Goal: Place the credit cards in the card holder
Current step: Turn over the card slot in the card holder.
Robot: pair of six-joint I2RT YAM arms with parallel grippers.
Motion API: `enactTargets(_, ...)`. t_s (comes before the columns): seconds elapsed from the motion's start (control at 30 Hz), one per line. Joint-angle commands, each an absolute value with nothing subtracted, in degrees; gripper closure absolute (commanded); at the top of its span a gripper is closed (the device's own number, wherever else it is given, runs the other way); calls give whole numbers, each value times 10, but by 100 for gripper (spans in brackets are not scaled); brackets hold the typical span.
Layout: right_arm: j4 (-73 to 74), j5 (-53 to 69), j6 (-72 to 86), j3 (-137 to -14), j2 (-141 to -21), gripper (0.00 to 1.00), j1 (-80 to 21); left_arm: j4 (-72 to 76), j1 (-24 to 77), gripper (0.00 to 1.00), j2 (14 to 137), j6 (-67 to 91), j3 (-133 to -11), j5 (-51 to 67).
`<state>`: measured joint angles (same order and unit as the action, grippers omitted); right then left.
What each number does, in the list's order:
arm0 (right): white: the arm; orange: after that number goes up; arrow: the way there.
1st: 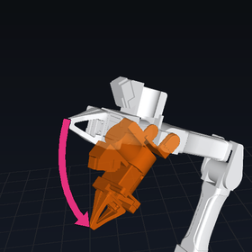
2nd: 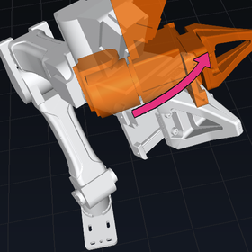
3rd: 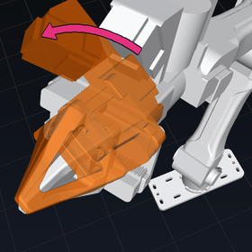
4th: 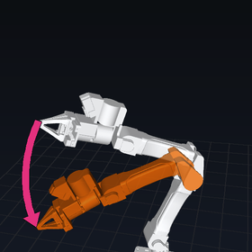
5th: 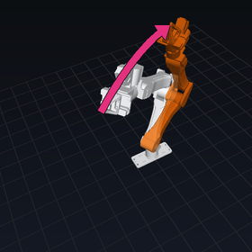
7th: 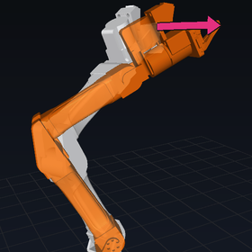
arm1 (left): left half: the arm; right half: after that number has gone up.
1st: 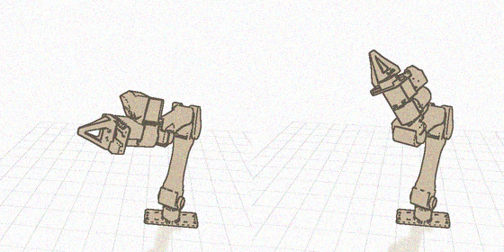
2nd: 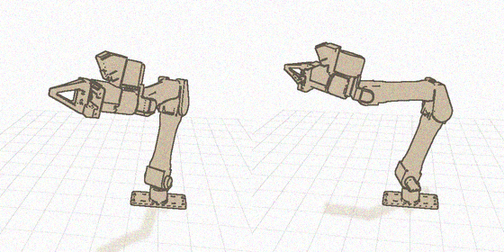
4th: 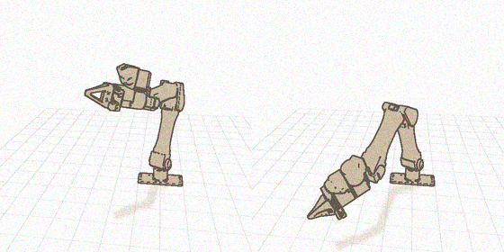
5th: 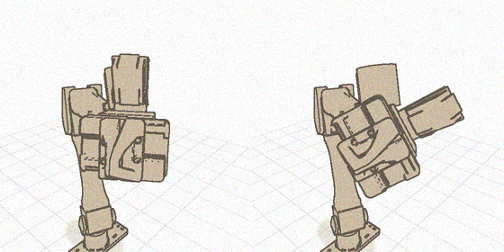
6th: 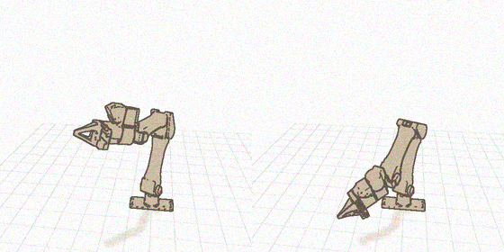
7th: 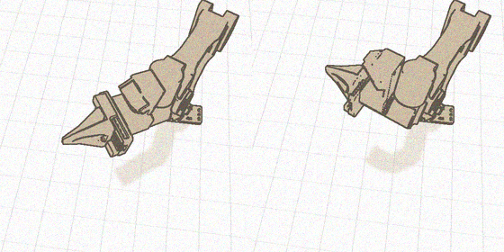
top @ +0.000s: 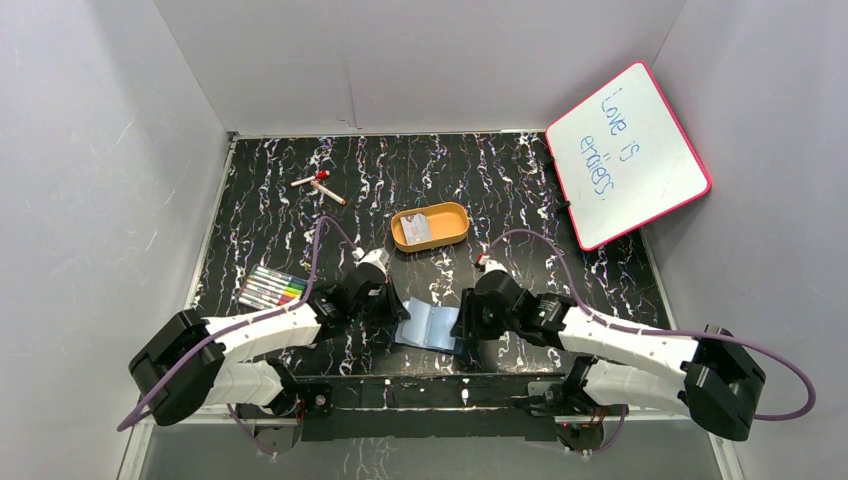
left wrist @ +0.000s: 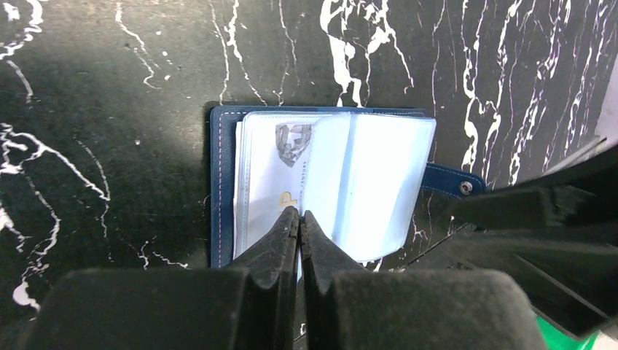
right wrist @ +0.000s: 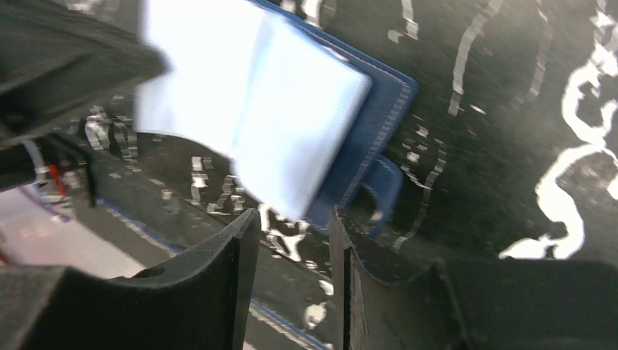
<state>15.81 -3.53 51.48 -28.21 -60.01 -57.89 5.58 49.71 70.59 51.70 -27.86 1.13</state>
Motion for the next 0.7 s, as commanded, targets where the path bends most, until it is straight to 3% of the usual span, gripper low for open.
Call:
enactTargets(0.0, 107, 2, 466, -352, -595, 54, -580, 29, 496, 100, 675, 551, -281, -34)
enactTargets(0.2, -17, 90, 453, -374, -682, 58, -583, 41, 496, 100, 641, 606, -263, -45)
enactTargets(0.43, -82, 105, 455, -390, -735, 50, -598, 19, 497, 100, 640, 631, -285, -47)
enactTargets(0.67, -71, 89, 452, -410, -772, 49, -602, 4, 496, 100, 655, 645, -302, -58)
